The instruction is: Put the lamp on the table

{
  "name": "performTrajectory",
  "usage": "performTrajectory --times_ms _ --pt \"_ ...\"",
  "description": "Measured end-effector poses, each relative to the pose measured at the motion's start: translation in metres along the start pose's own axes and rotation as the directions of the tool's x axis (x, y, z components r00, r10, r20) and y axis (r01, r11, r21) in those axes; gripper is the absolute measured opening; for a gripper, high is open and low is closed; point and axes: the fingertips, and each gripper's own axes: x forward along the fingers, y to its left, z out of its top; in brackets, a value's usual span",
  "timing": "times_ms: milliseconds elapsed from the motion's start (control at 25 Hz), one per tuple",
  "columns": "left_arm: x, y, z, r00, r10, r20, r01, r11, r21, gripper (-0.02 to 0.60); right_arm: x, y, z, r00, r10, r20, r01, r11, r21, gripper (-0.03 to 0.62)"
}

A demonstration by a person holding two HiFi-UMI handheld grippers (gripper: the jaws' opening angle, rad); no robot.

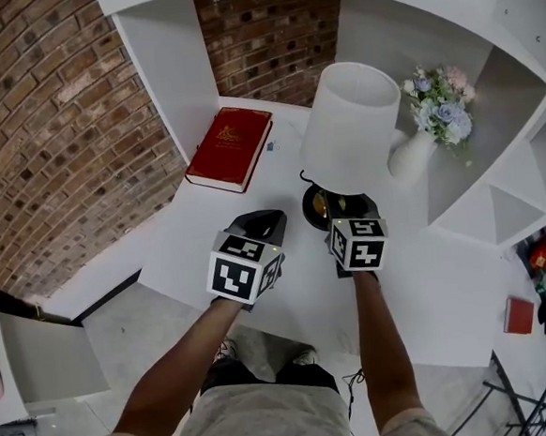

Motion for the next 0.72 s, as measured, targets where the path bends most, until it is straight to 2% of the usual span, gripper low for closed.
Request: performTrajectory --times_ms 720 --pt "-0.008 -0.015 0.016 0.994 -0.11 0.028 0.109 0.994 0.015 -0.006 -0.05 0.011 0.01 0.996 -0.081 -0.047 0.08 0.997 -0.016 0.12"
